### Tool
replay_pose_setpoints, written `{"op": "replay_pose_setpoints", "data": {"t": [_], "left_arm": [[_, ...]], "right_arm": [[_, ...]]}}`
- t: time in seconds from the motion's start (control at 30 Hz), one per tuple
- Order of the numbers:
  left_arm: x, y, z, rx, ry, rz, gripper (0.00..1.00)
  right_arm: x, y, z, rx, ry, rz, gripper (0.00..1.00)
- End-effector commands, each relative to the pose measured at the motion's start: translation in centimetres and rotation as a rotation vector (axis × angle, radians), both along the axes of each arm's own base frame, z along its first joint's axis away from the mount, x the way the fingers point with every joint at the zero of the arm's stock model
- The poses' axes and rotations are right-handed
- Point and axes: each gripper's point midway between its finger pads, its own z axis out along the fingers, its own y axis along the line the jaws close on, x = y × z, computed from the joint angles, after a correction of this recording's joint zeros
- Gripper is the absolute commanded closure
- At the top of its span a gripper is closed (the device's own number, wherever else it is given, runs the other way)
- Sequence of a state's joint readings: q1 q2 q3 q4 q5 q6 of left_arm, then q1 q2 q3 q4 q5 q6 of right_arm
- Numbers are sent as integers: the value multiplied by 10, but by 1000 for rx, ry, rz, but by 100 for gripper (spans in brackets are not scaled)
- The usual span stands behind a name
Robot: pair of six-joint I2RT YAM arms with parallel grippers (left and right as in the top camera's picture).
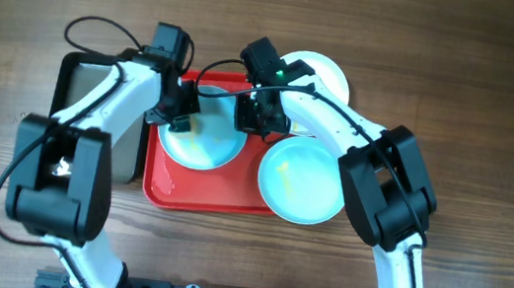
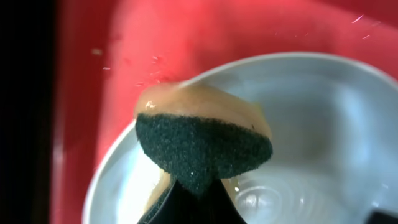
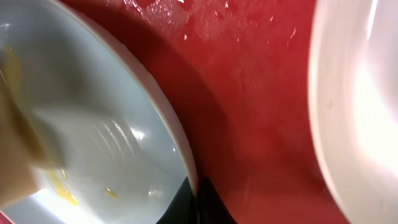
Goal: Clean dirty plates on tray and stack at the side
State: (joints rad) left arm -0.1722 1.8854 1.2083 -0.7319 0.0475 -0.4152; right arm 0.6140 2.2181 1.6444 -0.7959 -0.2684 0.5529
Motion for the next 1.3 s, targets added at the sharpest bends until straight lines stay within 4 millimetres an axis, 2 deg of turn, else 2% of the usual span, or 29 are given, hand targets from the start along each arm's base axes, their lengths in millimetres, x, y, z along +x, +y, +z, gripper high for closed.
{"op": "replay_pose_setpoints", "data": {"t": [0.0, 0.1, 0.2, 0.27, 0.4, 0.43, 0.47, 0.5, 0.53, 0.63, 0.7, 0.77, 0.8, 0.83, 0.93, 0.97, 1.0, 1.07, 1.17, 1.27], "left_arm": [[-16, -5, -30, 23, 81, -7, 96], [-27, -16, -40, -39, 134, -52, 96], [-44, -71, -25, -365, 154, -295, 96], [-56, -92, -13, -500, 166, -385, 96], [-59, -95, -13, -498, 174, -387, 96], [-53, -87, -18, -441, 175, -332, 96], [-44, -70, -28, -323, 169, -236, 96], [-32, -35, -38, -110, 149, -86, 96], [-24, -8, -40, 41, 119, 3, 96], [1, 44, -23, 345, 3, 121, 96], [20, 64, -3, 476, -75, 148, 96], [23, 65, 0, 484, -86, 151, 96], [19, 61, -3, 456, -64, 142, 96], [10, 47, -10, 374, -9, 97, 96], [-24, -14, -20, 30, 152, -178, 96], [-33, -29, -18, -56, 181, -251, 96], [-49, -52, -12, -209, 217, -367, 96], [-65, -76, 0, -375, 236, -480, 96], [-63, -82, 3, -415, 217, -501, 96], [-36, -82, -1, -376, 115, -472, 96]], "right_arm": [[-1, 6, -8, 108, 53, 40, 96], [-8, 17, -6, 261, 107, 120, 96], [-7, 22, -6, 292, 100, 142, 96], [-6, 23, -6, 296, 93, 143, 96], [-6, 23, -6, 296, 93, 143, 96], [-6, 23, -6, 296, 93, 143, 96], [-6, 23, -6, 296, 93, 143, 96], [-6, 23, -6, 296, 93, 143, 96], [-6, 23, -6, 296, 93, 143, 95], [-6, 23, -6, 296, 92, 143, 96], [-4, 23, -7, 291, 86, 140, 96], [-4, 23, -7, 291, 87, 140, 96], [-4, 23, -7, 291, 86, 140, 96], [-4, 23, -7, 291, 87, 140, 96], [-4, 23, -7, 291, 86, 140, 96], [-4, 23, -7, 291, 86, 140, 96], [-4, 23, -7, 293, 83, 141, 96], [-3, 23, -6, 294, 81, 141, 96], [-3, 23, -6, 294, 80, 141, 96], [-2, 24, -6, 297, 76, 142, 96]]}}
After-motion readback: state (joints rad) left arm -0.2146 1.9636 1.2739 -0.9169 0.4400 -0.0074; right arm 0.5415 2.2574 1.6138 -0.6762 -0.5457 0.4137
